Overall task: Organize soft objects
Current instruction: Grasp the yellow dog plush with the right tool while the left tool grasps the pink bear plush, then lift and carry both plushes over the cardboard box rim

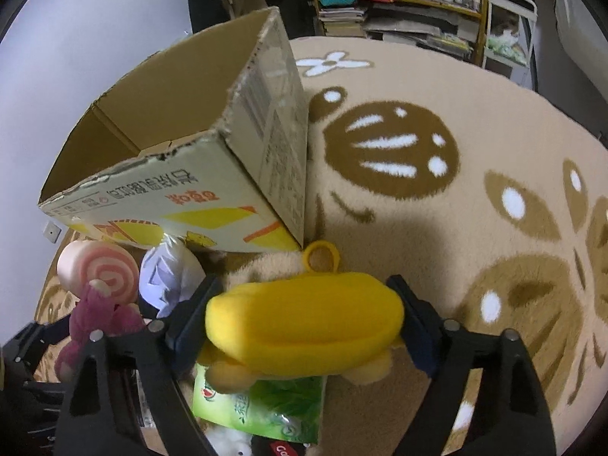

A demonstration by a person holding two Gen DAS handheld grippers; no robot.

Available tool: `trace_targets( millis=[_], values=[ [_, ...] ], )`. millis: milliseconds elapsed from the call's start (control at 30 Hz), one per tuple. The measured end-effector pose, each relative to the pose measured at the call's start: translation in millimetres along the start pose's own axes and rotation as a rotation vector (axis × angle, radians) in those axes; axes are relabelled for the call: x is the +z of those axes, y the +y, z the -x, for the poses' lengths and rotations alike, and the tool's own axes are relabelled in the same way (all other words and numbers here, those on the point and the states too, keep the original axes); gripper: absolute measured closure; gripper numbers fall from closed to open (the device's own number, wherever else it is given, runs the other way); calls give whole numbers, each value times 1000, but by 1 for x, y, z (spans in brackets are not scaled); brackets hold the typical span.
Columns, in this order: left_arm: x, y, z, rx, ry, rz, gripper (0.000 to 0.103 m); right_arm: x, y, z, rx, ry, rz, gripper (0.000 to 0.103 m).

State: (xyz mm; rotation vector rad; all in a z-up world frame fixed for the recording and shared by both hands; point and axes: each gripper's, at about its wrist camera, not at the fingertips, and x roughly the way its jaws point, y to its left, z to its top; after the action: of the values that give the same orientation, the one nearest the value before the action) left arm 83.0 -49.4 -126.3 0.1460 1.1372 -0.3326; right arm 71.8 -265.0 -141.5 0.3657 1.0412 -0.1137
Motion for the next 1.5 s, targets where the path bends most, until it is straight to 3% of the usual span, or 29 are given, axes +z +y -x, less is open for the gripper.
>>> trace_targets(
  millis=[133, 233, 400, 867, 1033, 1267, 1400, 1500],
  values=[
    [-3, 1, -2, 16, 7, -9, 43, -6, -6, -1, 13, 27, -43, 12],
    [-7, -2, -3, -20, 3, -21, 61, -11, -8, 3, 9, 19, -43, 14],
    [-11, -9, 3, -12, -12, -51, 66, -15, -6, 13, 8, -6, -40, 17],
    [-9, -5, 33, -74, -87, -32, 67, -21, -7, 57, 35, -88, -100, 18],
    [-5, 2, 31, -95, -61, 7, 66, -22, -8, 61, 52, -93, -107, 17],
    [-5, -3, 24, 0, -58, -31, 62, -21, -9, 55, 64, -71, -118, 17],
    [-4, -10, 26, 96, -103, -88, 46, -21, -9, 51, 66, -62, -114, 17],
    [-3, -11, 29, 128, -131, -101, 45, -21, -8, 47, 66, -54, -111, 17]
  ],
)
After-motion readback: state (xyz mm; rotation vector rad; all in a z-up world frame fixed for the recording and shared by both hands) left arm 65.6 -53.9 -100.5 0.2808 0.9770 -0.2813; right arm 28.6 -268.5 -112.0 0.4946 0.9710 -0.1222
